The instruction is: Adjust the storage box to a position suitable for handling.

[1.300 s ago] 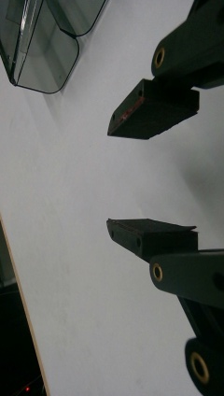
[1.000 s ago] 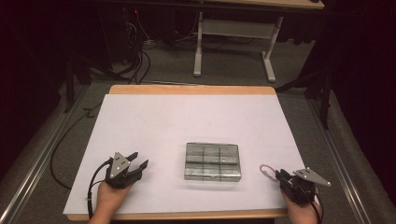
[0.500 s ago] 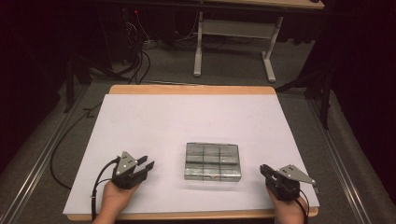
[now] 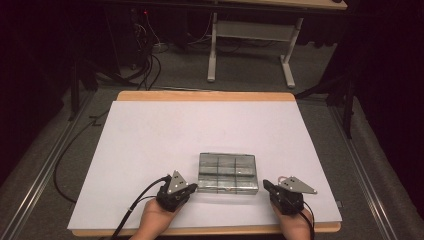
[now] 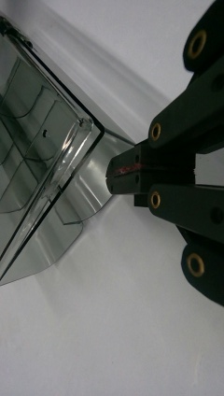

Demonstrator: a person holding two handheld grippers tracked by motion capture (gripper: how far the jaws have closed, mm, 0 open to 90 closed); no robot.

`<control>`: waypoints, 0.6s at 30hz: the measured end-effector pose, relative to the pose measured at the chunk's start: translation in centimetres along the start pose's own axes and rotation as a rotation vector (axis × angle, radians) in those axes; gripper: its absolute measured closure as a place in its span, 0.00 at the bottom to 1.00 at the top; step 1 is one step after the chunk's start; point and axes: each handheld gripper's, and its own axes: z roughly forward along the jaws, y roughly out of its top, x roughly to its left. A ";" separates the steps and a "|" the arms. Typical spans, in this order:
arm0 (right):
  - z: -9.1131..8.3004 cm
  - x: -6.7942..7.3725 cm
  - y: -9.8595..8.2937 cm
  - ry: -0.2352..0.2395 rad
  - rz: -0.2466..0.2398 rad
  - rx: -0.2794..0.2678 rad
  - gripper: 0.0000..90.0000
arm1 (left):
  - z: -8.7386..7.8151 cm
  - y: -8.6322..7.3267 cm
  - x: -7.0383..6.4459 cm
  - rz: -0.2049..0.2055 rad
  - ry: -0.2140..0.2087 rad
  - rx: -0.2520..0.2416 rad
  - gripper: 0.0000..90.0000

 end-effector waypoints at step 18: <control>-0.7 -0.3 -0.4 -0.018 0.001 -0.007 1.00 | 1.5 1.1 -1.3 0.011 -0.017 0.004 1.00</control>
